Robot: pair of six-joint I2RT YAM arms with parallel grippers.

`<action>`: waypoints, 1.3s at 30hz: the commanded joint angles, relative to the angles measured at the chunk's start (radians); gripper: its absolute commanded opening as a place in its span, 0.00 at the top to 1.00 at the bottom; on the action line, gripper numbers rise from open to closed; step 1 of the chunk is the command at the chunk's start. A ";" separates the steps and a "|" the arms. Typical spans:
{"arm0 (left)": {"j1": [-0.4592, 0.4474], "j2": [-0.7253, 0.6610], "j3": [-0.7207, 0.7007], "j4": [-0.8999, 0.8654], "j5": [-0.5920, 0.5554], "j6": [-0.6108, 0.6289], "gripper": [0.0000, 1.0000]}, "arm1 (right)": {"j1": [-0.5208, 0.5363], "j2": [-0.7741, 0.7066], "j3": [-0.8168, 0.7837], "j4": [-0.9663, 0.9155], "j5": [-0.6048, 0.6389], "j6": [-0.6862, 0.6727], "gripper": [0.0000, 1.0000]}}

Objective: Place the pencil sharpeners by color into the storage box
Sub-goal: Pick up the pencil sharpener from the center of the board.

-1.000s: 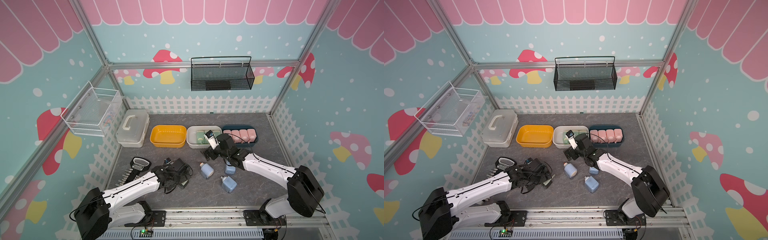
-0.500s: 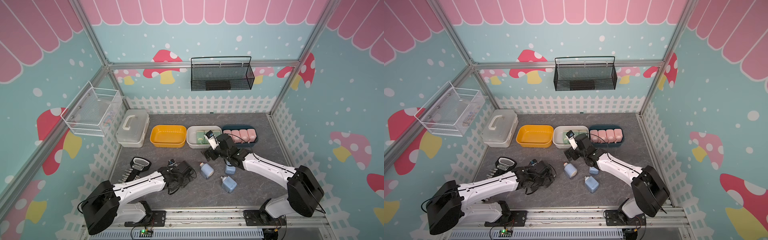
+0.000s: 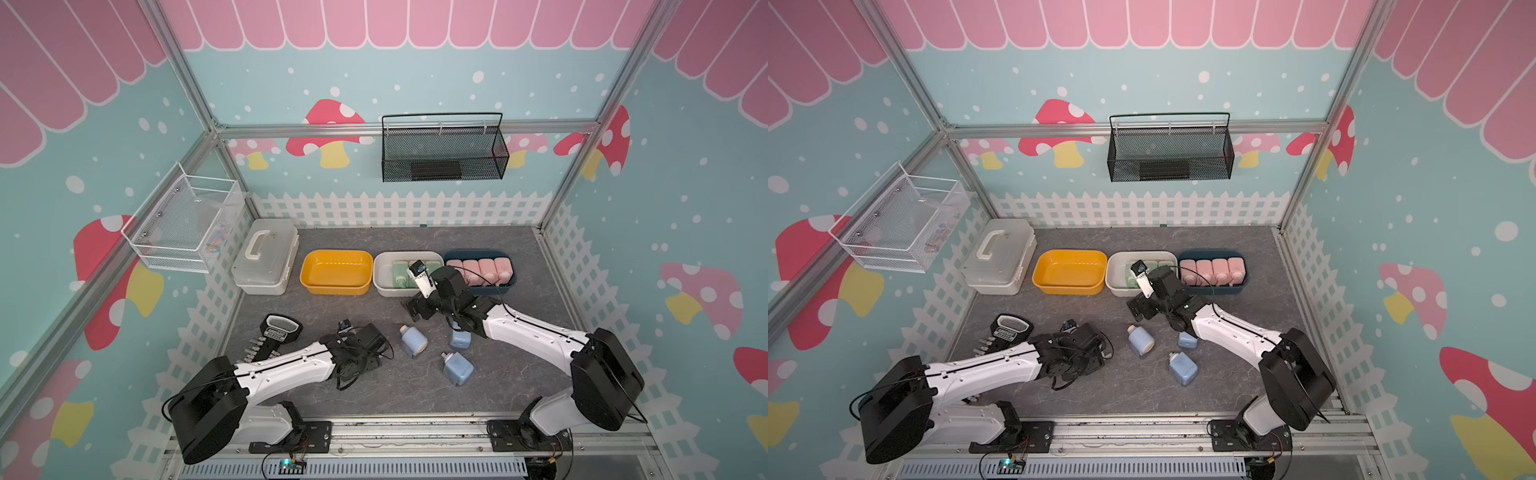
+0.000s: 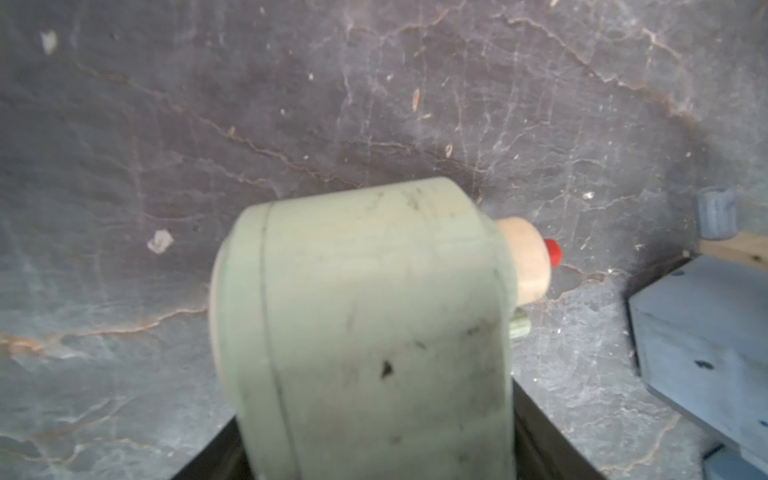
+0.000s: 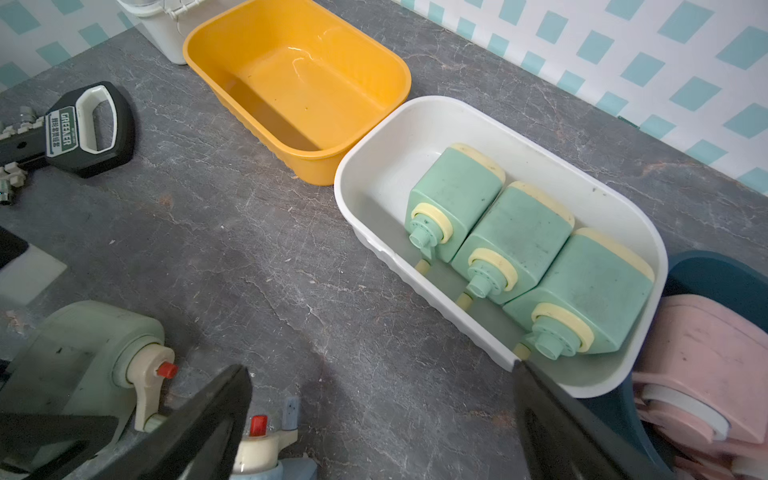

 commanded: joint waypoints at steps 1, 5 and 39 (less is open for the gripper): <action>-0.005 0.000 -0.002 0.004 -0.025 0.053 0.39 | 0.002 0.014 0.028 -0.022 -0.001 0.002 0.02; -0.005 -0.011 0.006 0.005 -0.039 0.093 0.57 | 0.002 0.012 0.030 -0.022 -0.012 -0.007 0.02; -0.005 -0.276 -0.205 1.205 -0.144 1.457 1.00 | -0.027 -0.181 0.462 -0.602 -0.435 -0.026 0.02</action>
